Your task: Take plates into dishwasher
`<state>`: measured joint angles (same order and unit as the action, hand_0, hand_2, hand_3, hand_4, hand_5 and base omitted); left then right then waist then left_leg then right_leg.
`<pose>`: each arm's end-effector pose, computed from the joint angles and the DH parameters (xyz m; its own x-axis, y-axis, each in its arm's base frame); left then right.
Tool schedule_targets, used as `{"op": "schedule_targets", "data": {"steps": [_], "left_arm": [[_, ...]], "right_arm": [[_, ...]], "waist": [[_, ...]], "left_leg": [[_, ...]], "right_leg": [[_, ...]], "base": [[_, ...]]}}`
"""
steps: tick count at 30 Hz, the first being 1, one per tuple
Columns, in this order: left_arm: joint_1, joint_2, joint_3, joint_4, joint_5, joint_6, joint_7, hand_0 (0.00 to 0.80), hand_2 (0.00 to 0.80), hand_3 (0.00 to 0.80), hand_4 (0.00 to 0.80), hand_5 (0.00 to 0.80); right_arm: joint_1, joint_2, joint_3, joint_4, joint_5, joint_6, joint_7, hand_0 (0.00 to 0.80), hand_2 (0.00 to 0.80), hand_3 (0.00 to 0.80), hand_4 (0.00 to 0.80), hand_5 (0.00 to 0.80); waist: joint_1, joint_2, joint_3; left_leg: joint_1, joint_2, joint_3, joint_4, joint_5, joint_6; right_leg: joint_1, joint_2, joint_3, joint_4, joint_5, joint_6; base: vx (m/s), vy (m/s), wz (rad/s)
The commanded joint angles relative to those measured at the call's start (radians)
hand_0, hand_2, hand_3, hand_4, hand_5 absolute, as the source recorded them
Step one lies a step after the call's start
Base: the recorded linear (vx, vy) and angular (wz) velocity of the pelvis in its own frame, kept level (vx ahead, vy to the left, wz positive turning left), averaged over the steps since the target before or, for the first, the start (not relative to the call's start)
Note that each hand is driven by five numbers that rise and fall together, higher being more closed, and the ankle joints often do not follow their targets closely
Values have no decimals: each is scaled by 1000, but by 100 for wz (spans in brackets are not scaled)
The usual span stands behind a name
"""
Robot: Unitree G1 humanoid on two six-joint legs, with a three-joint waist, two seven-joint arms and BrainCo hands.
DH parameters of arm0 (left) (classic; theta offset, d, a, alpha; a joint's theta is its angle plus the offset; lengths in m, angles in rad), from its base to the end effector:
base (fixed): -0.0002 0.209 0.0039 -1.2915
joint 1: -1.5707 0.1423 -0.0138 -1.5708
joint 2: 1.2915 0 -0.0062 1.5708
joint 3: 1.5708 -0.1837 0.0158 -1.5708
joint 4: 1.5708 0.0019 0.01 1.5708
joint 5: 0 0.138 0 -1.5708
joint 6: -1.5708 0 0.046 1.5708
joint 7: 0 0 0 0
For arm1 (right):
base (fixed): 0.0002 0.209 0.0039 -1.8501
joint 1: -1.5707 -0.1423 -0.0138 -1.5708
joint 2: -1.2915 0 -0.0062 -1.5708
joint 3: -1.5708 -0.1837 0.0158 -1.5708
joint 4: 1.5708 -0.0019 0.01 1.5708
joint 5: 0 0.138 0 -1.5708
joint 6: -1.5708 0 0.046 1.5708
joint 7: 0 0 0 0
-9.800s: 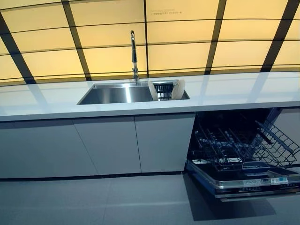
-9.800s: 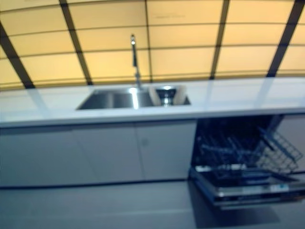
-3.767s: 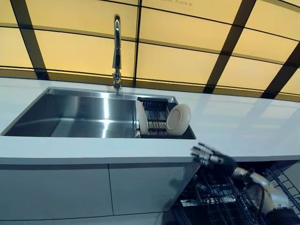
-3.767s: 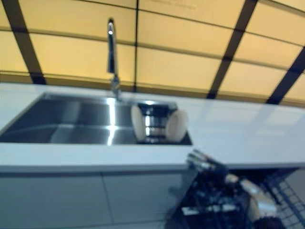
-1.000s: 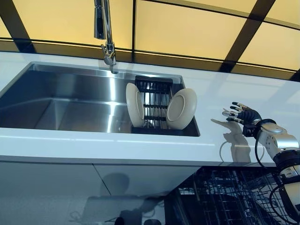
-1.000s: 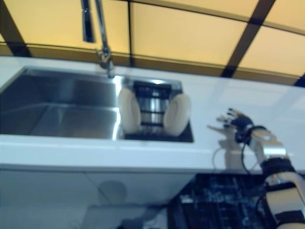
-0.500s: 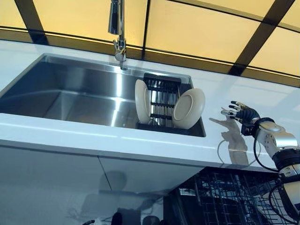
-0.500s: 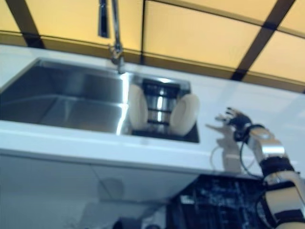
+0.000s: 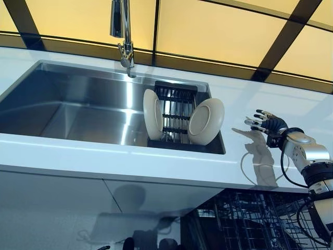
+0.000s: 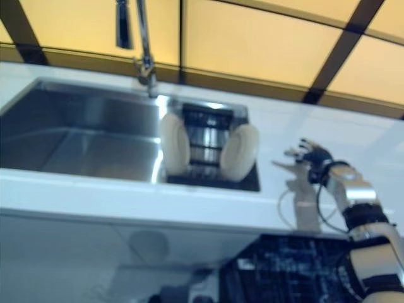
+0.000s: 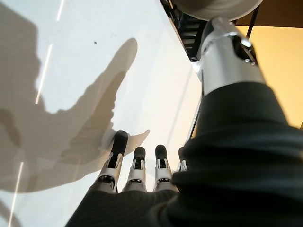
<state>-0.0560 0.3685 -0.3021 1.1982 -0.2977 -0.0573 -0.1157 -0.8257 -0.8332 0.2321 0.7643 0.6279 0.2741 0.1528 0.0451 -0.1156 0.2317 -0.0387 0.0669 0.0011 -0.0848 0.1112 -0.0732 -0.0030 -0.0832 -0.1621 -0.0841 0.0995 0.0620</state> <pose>0.0977 0.2553 -0.0992 0.4454 0.1081 -0.8888 0.0767 0.9844 0.1582 0.3156 -0.3074 0.1802 0.9791 -0.0981 -0.1779 0.0692 0.9844 -0.1619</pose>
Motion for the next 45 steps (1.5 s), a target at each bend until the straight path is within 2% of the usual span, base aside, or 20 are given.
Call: {"op": "schedule_targets", "data": {"steps": [1, 23, 32, 41, 45], "left_arm": [[-36, -10, -50, 44, -13, -22, -9, 0, 0, 0, 0, 0], [-20, -22, -57, 41, -14, -15, -4, 0, 0, 0, 0, 0], [-6, -15, -47, 39, -4, 0, 0, 0, 0, 0, 0, 0], [-8, -17, -47, 48, -6, -4, 2, 0, 0, 0, 0, 0], [-9, -15, -49, 42, -11, 3, 2, 0, 0, 0, 0, 0]], "right_arm": [[-120, 8, 74, 22, 31, -12, -17, 0, 0, 0, 0, 0], [-202, 51, 113, -41, 65, 2, -62, 0, 0, 0, 0, 0], [-248, 38, 154, -78, 60, 52, -67, 0, 0, 0, 0, 0], [-255, 63, 163, -71, 49, 55, -69, 0, 0, 0, 0, 0], [-268, 72, 174, -77, 39, 77, -62, 0, 0, 0, 0, 0]], "waist": [[37, 6, -9], [54, 1, -19], [59, -20, -33], [62, -24, -30], [62, -25, -30]], "left_leg": [[19, -35, 11, -2, -77, 52], [36, -32, 7, -2, -84, 48], [49, -30, 8, -2, -88, 49], [50, -31, 6, -2, -91, 51], [51, -31, 8, -2, -91, 51]], "right_leg": [[-63, -59, 5, 49, 41, 75], [-35, -68, -2, 46, 29, 74], [-23, -67, -3, 46, 30, 76], [-18, -65, -5, 42, 29, 75], [-19, -65, -2, 44, 28, 75]], "base": [[0, 0, 0], [21, 9, 1], [33, -8, 1], [0, 0, 0], [0, 0, 0]]}}
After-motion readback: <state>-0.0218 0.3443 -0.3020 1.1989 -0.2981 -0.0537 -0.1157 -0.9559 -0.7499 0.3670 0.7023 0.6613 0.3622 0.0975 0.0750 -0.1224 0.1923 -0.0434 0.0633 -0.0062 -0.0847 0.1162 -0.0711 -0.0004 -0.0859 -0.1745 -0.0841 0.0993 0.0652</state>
